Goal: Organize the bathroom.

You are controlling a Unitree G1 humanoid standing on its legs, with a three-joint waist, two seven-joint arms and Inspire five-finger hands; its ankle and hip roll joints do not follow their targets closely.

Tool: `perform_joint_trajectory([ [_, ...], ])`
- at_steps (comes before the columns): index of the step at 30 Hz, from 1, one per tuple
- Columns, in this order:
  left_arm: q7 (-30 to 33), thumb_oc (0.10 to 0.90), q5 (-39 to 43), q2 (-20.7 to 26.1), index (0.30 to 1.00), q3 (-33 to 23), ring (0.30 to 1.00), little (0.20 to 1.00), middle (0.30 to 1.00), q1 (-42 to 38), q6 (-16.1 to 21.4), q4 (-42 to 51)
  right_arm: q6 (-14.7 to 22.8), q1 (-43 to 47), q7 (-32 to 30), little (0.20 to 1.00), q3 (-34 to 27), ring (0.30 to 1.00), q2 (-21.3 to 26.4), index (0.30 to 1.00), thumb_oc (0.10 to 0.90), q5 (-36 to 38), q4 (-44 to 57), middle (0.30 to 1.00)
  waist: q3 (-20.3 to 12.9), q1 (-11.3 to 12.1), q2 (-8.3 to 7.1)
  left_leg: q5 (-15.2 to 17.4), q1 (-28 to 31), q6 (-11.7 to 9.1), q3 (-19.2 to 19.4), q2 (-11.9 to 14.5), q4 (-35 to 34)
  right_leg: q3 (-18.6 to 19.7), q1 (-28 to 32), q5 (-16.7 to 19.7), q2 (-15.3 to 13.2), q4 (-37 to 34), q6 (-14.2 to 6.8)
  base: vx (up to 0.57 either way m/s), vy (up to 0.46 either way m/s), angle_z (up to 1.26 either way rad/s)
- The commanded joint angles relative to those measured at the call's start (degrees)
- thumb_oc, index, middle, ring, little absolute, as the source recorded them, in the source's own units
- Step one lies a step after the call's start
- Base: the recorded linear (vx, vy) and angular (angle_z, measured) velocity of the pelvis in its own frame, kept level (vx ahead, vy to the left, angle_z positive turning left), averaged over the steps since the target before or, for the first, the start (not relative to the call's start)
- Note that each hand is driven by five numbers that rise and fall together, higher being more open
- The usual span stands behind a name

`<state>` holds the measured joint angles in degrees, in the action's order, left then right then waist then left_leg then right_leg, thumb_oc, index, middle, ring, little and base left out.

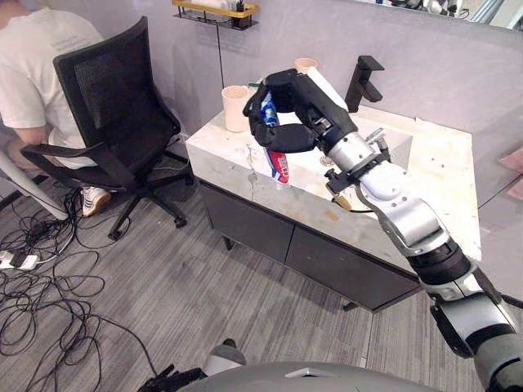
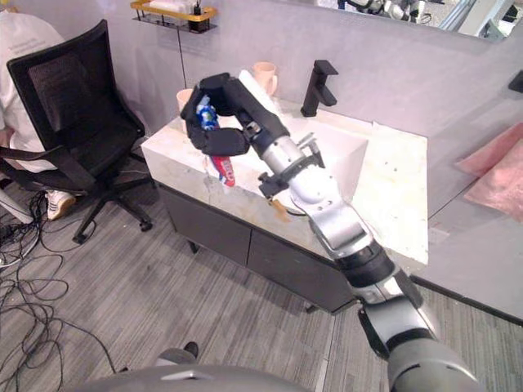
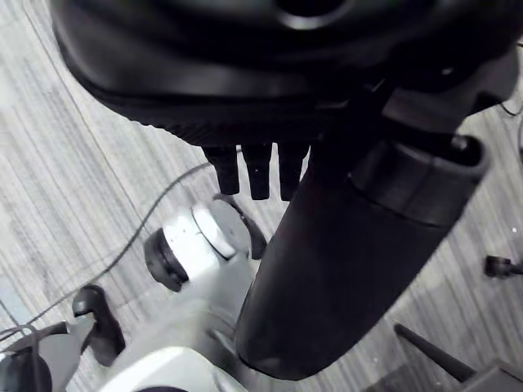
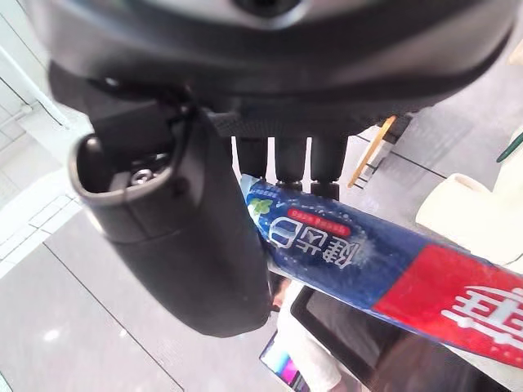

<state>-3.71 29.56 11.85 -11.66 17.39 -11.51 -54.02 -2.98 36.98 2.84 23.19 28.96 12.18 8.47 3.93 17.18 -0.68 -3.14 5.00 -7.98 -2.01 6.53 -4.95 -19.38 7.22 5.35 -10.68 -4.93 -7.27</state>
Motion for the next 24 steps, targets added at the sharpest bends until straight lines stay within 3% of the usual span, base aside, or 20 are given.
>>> perform_joint_trajectory([
  [1,-1.1,0.8,-2.9,3.1,0.9,3.5,0.9,0.9,0.9,-2.3,2.2,-0.9,8.7,11.2,-5.1,0.3,-2.9,0.3,-0.5,0.3,0.4,2.1,1.6,0.3,-3.2,0.9,-0.28,3.1,-1.4,0.7,0.3,0.8,4.8,-2.0,3.1,-5.9,-3.5,1.9,-0.9,0.01,0.058,0.03],
  [4,-2.0,0.8,-4.0,2.8,0.9,3.9,0.9,0.9,0.9,-2.7,2.4,-3.3,9.0,12.8,-6.2,0.3,-2.1,0.3,-0.5,0.3,0.4,1.5,0.0,0.3,-3.0,1.0,-0.64,4.1,-2.2,0.5,3.2,0.1,7.9,-3.9,3.7,-5.6,-5.0,2.2,-1.3,0.01,0.113,0.1],
  [5,-3.4,0.8,-6.3,3.2,0.9,4.2,0.9,0.9,0.9,-3.4,2.6,-4.3,9.0,12.3,-7.1,0.3,-2.8,0.3,0.2,0.3,0.4,-0.1,-0.4,0.3,-3.0,0.4,-0.84,4.3,-2.6,0.9,7.8,-0.7,8.8,-6.8,4.2,-5.5,-6.6,3.2,-2.2,0.01,0.149,0.25],
  [6,-3.9,0.8,-7.2,3.4,0.9,4.4,0.9,0.9,0.9,-3.6,2.3,-4.4,9.0,11.9,-7.6,0.3,-3.1,0.3,0.8,0.3,0.4,-0.6,-0.4,0.3,-2.9,0.2,-0.92,4.6,-2.7,1.1,8.9,-1.2,9.5,-7.7,4.2,-5.4,-7.4,3.8,-2.4,0.02,0.142,0.61],
  [10,-5.0,0.8,-12.0,3.7,0.9,4.9,0.9,0.9,0.9,-3.1,3.2,-6.9,10.7,11.7,-8.7,0.3,-2.9,0.3,0.2,0.3,0.4,-1.9,-1.6,0.3,-2.8,0.3,-1.15,6.1,-2.2,3.6,5.0,-4.4,9.3,-7.3,3.3,-4.7,-11.3,6.4,-3.5,0.07,0.161,0.73],
  [13,-4.3,0.8,-12.2,4.2,0.9,6.1,0.9,0.9,0.9,-2.5,5.1,-7.8,11.3,11.8,-7.7,0.3,-3.0,0.3,-1.3,0.3,0.4,-1.9,-1.9,0.3,-2.3,-0.5,-0.01,6.6,-1.4,6.8,2.6,-7.5,7.8,-4.7,-1.6,-1.9,-15.3,17.4,-4.3,0.05,0.195,-0.08],
  [17,-3.7,0.8,-11.2,4.6,0.9,6.2,0.9,0.9,0.9,-2.2,5.2,-6.9,11.0,11.5,-7.6,0.3,-3.2,0.3,-1.2,0.3,0.4,-1.7,-1.2,0.3,-1.9,-1.3,0.14,6.8,-0.9,7.3,2.5,-8.2,7.5,-1.5,-4.7,-1.8,-14.1,19.4,-4.4,0.03,0.009,-0.07],
  [18,-3.0,0.8,-9.0,5.1,0.9,6.4,0.9,0.9,0.9,-2.0,5.1,-6.0,10.9,10.9,-7.9,0.3,-3.4,0.3,-1.1,0.3,0.4,-2.0,-0.7,0.3,-1.5,-2.6,0.16,6.9,-0.7,6.9,2.1,-8.1,7.2,2.1,-6.0,-2.1,-10.6,13.1,-4.4,0.07,-0.252,-0.18],
  [19,-3.3,0.8,-8.3,6.6,0.9,6.0,0.9,0.9,0.9,-2.4,5.1,-4.6,11.3,9.7,-8.6,0.3,-4.1,0.3,-0.6,0.3,0.4,-3.3,0.1,0.3,-0.2,-4.3,-0.96,9.0,-0.8,6.6,1.3,-8.7,7.7,7.8,-9.7,2.4,-7.5,5.5,-5.5,0.07,-0.313,-0.2],
  [20,-3.9,0.8,-8.3,7.3,0.9,5.5,0.9,0.9,0.9,-2.8,5.0,-4.2,11.3,9.4,-8.8,0.3,-4.4,0.3,-0.6,0.3,0.4,-3.6,0.4,0.3,0.5,-4.8,-1.27,9.9,-0.7,7.0,1.0,-8.9,8.1,9.7,-11.6,3.4,-7.1,6.4,-5.8,0.04,-0.234,-0.13],
  [21,-3.9,0.8,-8.3,7.3,0.9,5.5,0.9,0.9,0.9,-2.8,5.0,-4.2,11.3,9.4,-8.8,0.3,-4.4,0.3,-0.6,0.3,0.4,-3.6,0.4,0.3,0.5,-4.8,-1.27,9.9,-0.7,7.0,1.0,-8.9,8.1,9.7,-11.6,3.4,-7.1,6.4,-5.8,0.03,-0.128,0.13],
  [23,-4.9,0.8,-9.3,8.7,0.9,4.9,0.9,0.9,0.9,-3.9,4.5,-3.9,11.5,8.2,-8.4,0.3,-5.6,0.3,0.6,0.3,0.4,-3.9,1.5,0.3,1.0,-6.1,-1.33,9.9,-0.9,7.4,0.2,-8.3,8.6,12.9,-12.0,0.5,-4.1,7.2,-5.0,0.1,-0.166,0.67],
  [24,-5.6,0.8,-8.9,8.7,0.9,5.1,0.9,0.9,0.9,-4.4,4.3,-3.6,10.8,7.6,-8.4,0.3,-6.1,0.3,1.4,0.3,0.4,-3.9,2.5,0.3,0.5,-6.5,-1.49,9.4,-0.9,6.7,0.3,-7.6,8.4,12.5,-10.9,-0.7,-2.7,6.7,-4.3,0.22,-0.186,1.47],
])
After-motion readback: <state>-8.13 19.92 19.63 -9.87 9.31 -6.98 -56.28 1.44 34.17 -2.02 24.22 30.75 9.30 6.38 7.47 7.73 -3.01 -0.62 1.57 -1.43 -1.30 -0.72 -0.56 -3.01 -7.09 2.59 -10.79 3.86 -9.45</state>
